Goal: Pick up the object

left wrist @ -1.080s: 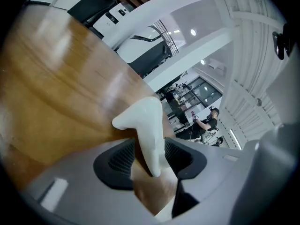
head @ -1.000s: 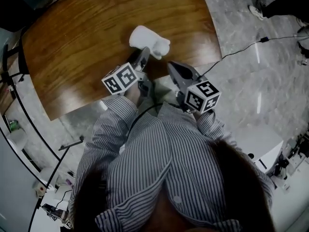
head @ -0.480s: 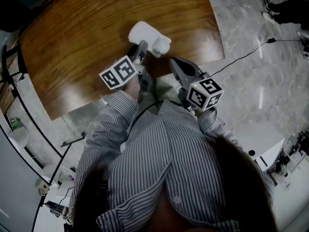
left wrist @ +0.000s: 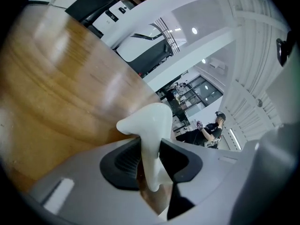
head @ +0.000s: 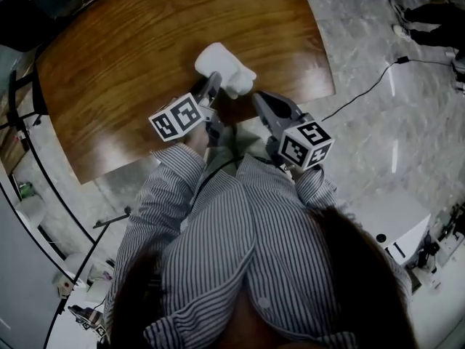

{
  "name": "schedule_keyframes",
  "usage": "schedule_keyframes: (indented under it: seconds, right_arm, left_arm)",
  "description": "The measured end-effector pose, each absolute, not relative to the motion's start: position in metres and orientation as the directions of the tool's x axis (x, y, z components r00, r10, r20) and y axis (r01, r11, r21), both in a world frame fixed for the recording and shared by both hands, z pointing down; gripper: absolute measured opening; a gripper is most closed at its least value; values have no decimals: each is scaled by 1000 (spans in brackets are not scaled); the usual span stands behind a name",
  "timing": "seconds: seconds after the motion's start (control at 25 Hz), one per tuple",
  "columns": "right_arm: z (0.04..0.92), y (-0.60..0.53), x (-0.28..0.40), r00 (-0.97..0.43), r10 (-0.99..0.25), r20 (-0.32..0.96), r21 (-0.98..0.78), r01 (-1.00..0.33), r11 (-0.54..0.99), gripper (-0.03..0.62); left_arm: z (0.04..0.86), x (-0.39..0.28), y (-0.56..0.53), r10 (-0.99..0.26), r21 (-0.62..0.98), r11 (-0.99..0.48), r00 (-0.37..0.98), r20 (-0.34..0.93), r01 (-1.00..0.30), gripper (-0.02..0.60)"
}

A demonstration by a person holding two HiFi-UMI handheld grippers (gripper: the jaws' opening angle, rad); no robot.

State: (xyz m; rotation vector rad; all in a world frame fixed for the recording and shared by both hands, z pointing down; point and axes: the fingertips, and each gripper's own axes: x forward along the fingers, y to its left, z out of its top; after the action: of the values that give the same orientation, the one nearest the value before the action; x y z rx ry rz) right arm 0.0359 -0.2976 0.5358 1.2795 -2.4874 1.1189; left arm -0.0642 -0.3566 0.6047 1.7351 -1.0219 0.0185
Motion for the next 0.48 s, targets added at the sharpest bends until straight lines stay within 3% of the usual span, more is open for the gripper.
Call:
schedule_keyframes:
  seconds: [0.48]
  right_arm:
    - [474, -307, 30, -629, -710, 317, -496, -748, 441, 2]
  left_arm:
    - [524, -80, -350, -682, 736, -211, 636, 361, -643, 121]
